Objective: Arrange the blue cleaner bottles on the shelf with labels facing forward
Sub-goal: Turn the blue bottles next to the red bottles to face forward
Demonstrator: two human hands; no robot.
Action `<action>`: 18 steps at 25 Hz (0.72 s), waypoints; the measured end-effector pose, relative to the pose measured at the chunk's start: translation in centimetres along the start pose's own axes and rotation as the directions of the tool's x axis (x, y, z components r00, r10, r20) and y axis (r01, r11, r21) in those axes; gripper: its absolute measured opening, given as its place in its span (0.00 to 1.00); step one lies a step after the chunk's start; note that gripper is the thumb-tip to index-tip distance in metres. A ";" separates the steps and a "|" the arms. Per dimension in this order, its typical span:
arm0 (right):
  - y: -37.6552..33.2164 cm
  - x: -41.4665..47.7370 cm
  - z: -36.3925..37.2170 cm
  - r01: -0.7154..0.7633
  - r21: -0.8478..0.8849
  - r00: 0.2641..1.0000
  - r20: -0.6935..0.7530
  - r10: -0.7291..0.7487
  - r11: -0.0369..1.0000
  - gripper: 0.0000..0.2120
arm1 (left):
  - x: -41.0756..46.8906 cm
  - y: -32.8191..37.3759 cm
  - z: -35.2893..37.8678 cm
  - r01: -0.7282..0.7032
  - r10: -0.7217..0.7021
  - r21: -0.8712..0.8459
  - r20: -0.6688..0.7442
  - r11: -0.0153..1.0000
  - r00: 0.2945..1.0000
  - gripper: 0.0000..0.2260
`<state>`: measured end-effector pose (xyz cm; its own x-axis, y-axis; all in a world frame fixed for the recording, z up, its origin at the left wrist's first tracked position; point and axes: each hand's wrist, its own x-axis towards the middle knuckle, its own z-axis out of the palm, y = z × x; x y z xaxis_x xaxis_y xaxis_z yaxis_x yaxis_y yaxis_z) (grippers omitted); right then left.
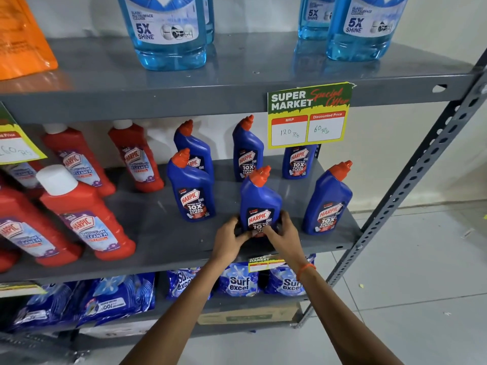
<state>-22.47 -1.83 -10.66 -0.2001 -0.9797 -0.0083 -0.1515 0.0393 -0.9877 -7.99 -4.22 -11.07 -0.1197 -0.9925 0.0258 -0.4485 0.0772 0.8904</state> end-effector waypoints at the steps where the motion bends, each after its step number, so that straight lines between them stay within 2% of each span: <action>1: 0.0 0.0 0.0 -0.003 0.004 1.000 0.003 0.003 1.000 0.14 | -0.1 0.0 0.0 0.008 -0.008 0.008 0.000 1.000 1.000 0.18; 9: -0.1 -0.7 -0.2 0.014 0.002 1.000 0.019 -0.014 1.000 0.15 | -1.0 0.8 -0.3 0.051 -0.052 0.031 0.018 0.998 0.998 0.20; 11: -0.1 -1.3 0.1 0.056 -0.004 0.996 -0.070 -0.056 0.998 0.18 | -1.4 1.1 -0.3 0.071 -0.071 0.009 0.019 0.997 0.997 0.21; 13: -0.7 -2.6 0.5 0.141 -0.027 0.955 -0.258 -0.143 0.990 0.25 | -2.2 1.8 -0.4 0.078 -0.077 -0.028 0.011 0.997 0.997 0.24; 15: -2.5 -4.1 1.0 0.300 -0.056 0.876 -0.378 -0.299 0.952 0.23 | -3.0 2.8 -0.5 0.089 -0.091 -0.049 -0.045 0.995 0.995 0.26; 17: -4.9 -4.8 2.0 0.426 -0.097 0.824 -0.368 -0.431 0.899 0.19 | -3.9 3.8 -0.9 0.038 -0.058 -0.100 -0.201 0.994 0.978 0.23; 18: -6.1 -4.9 2.8 0.469 -0.114 0.807 -0.348 -0.478 0.876 0.18 | -4.4 4.0 -1.3 -0.036 -0.005 -0.128 -0.305 0.991 0.952 0.20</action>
<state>-17.88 2.17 -5.03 -0.4260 -0.7408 0.5194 -0.3365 -0.4032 -0.8510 -8.10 0.31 -7.04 0.1584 -0.9745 0.1592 -0.3272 0.1004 0.9396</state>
